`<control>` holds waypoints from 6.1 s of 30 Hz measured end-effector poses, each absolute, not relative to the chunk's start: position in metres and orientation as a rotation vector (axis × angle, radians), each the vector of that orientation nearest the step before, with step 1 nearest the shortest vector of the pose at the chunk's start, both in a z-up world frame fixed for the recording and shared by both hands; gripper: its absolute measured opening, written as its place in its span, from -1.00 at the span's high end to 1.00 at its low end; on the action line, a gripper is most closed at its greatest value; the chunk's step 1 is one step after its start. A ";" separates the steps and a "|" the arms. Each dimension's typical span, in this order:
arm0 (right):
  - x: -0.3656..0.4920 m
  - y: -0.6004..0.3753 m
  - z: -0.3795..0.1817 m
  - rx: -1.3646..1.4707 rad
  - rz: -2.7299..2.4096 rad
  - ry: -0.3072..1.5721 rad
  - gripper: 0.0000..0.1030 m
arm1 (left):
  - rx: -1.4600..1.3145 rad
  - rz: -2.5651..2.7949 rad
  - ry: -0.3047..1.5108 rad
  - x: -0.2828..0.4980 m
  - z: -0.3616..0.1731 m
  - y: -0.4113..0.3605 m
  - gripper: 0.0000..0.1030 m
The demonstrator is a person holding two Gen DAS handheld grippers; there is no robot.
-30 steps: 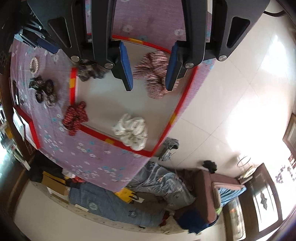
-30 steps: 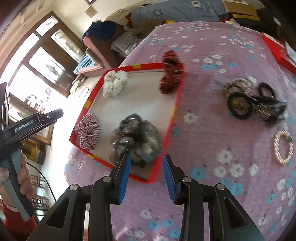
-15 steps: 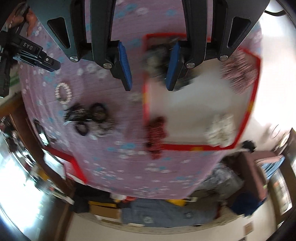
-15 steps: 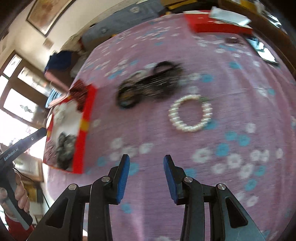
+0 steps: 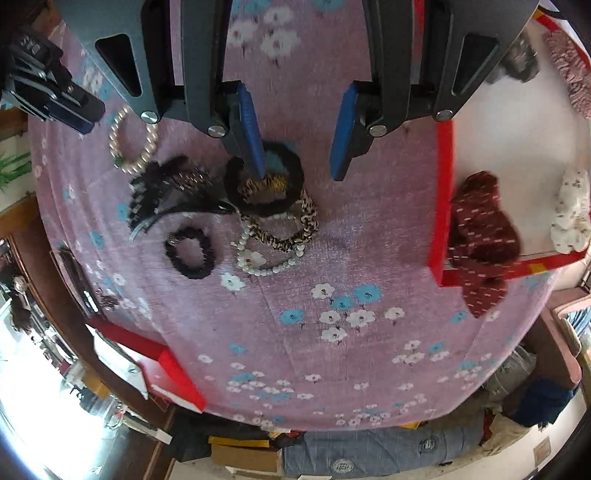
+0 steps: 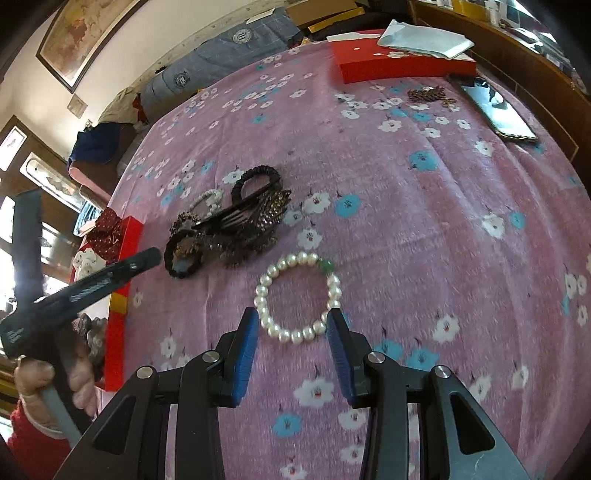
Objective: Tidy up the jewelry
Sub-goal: 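Grasp a black hair tie with the left tool while the right grasps the pearl bracelet, then carry the hair tie and pearl bracelet toward the tray with both tools, then lower the black hair tie and pearl bracelet into the tray, opening both tools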
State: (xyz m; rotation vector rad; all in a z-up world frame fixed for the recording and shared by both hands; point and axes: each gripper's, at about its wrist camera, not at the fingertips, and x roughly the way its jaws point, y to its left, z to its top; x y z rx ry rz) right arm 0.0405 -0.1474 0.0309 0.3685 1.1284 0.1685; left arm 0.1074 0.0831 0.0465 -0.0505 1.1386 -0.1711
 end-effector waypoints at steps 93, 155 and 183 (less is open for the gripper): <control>-0.003 0.019 0.136 0.098 0.531 0.990 0.80 | -0.399 0.199 0.942 -0.078 0.135 0.304 0.87; 0.188 0.222 0.030 0.051 0.408 1.193 0.79 | -0.319 0.183 1.084 0.076 0.042 0.427 0.86; 0.134 0.199 0.076 0.004 0.479 1.120 0.28 | -0.418 0.296 1.014 0.003 0.096 0.442 0.30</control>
